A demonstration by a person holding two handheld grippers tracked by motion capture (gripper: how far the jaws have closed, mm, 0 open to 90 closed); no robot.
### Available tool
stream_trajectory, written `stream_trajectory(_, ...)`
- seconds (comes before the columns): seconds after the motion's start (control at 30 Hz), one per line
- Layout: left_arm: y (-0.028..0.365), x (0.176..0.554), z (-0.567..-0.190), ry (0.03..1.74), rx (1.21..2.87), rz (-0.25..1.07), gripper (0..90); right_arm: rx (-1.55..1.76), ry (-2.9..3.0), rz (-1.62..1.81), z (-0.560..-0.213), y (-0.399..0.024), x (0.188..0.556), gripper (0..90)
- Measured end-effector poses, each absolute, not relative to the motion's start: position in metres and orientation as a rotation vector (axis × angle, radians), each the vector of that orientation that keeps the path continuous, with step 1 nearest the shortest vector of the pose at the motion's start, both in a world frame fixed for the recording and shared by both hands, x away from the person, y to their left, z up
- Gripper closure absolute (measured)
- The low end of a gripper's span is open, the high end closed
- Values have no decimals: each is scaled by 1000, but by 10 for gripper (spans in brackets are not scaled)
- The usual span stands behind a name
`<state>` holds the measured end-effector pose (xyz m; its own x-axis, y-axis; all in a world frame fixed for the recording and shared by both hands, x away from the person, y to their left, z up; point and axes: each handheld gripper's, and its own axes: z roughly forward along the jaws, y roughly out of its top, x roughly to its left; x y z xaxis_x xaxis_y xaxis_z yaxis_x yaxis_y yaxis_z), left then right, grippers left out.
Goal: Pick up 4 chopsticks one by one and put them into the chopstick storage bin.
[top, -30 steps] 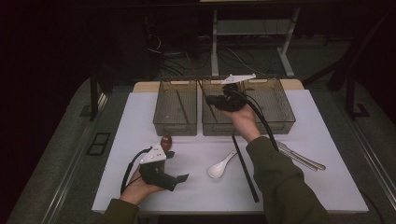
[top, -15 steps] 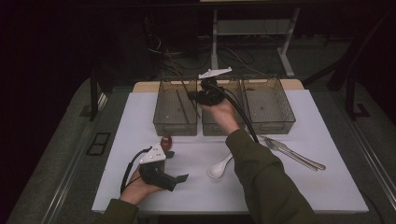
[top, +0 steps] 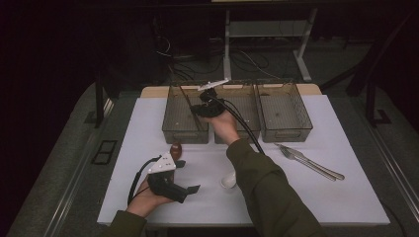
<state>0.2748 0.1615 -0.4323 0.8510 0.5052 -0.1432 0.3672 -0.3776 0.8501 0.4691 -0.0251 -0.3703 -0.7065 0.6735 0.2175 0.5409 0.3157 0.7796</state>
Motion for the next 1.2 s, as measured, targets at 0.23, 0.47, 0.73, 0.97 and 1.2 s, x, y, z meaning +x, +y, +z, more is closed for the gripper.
stream_trajectory(0.23,161,275,-433,633,2009,169,0,1183,2460,1251,-384,-21,471,838)
stream_trajectory(0.47,161,275,-433,634,2010,168,0,1185,2491,1206,-387,-20,470,738)
stream_trajectory(0.73,161,275,-433,635,2013,167,0,1105,2511,1244,-379,-29,464,594)
stream_trajectory(0.97,160,275,-433,634,2018,167,0,1081,2510,1285,-374,-47,456,508)
stream_trajectory(1.2,160,275,-434,637,2018,168,0,1044,2490,1318,-366,-72,445,471)
